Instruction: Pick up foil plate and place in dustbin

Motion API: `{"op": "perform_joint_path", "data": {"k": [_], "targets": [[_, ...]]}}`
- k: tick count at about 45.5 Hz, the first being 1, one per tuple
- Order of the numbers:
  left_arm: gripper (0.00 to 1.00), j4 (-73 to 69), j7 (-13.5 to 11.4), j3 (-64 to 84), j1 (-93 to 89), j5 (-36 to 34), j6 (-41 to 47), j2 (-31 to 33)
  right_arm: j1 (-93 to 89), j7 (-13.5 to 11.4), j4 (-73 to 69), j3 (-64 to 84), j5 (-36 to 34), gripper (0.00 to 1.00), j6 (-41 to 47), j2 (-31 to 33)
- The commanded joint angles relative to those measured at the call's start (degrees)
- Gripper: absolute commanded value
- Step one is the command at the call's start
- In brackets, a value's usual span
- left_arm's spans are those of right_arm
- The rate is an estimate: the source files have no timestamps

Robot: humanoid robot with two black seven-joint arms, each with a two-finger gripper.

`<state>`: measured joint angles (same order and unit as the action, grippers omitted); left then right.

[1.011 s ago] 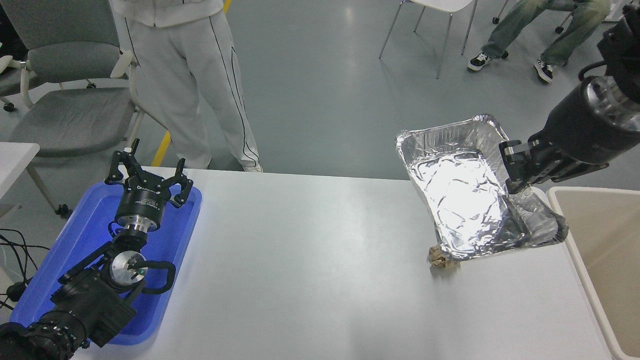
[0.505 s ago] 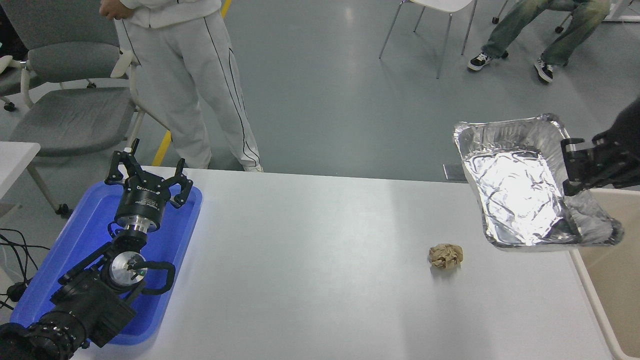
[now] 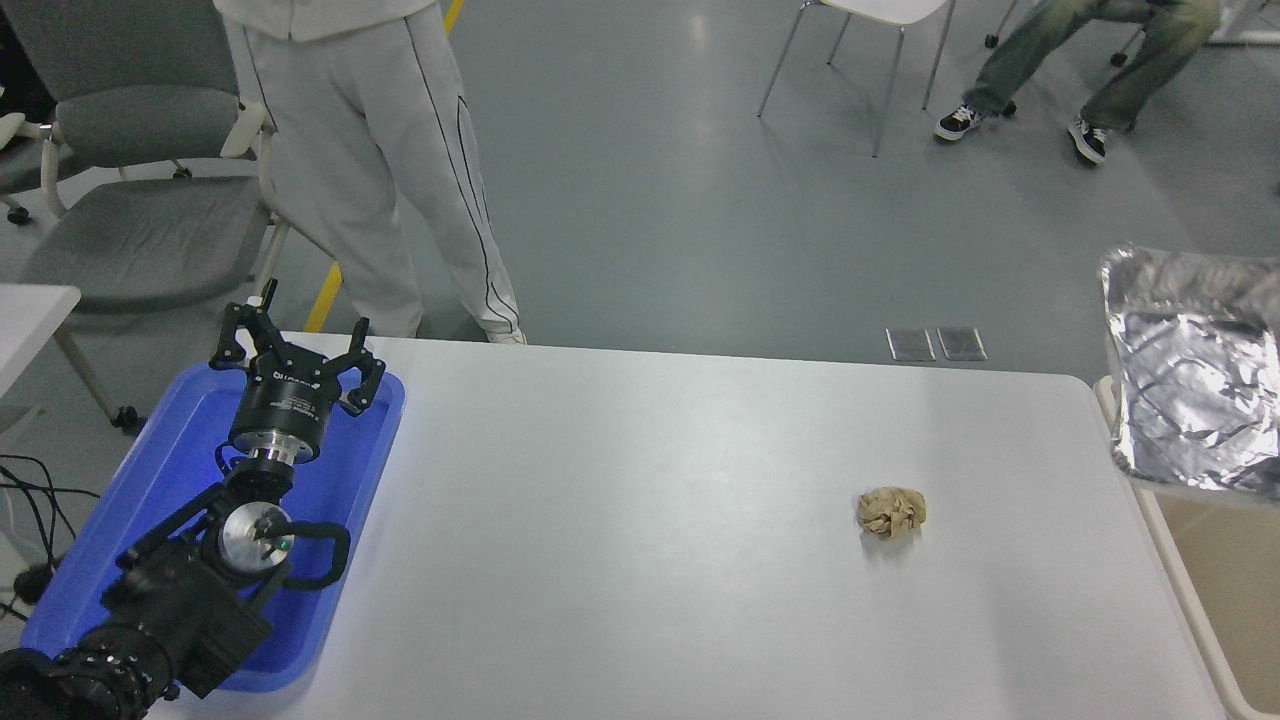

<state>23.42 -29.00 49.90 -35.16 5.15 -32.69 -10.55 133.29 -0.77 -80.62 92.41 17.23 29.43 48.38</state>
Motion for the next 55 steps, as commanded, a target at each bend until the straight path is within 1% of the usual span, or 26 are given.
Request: {"op": "perform_joint_path", "data": {"k": [1,15,33,43,46,55], "targets": [[1.0,0.0,0.0,0.0,0.0,0.0,0.0,0.0,-15.4,0.1,9.4,-3.5,-0.5,0.0,-7.5,4.7],[1.0,0.0,-0.1,0.0,-0.1,0.0,0.0,0.0,-40.3,0.0,22.6,-18.4,-2.3,0.0,-17.6,5.9],[1.0,0.0,0.0,0.0,-0.1,-0.1,0.0,0.1,-65.5,0.0,40.6,-38.6,-3.2,0.0,-22.2,5.9],[1.0,0.0,-0.1,0.0,-0.1,-0.1,-0.1,0.0,-80.3,0.0,50.6,-51.1,-3.5,0.0,-22.8,3.5],[1.0,0.0,-0.1,0.0,-0.1,-0.1,-0.1,0.0,-84.8,0.0,54.1,-55.9,-3.5,0.0,-24.2,1.6],[1.0,0.0,-0.1,0.0,-0.1,-0.1,0.0,0.0,-90.2,-0.1,58.1,-62.2,-4.0,0.0,-28.9,-2.5]]}}
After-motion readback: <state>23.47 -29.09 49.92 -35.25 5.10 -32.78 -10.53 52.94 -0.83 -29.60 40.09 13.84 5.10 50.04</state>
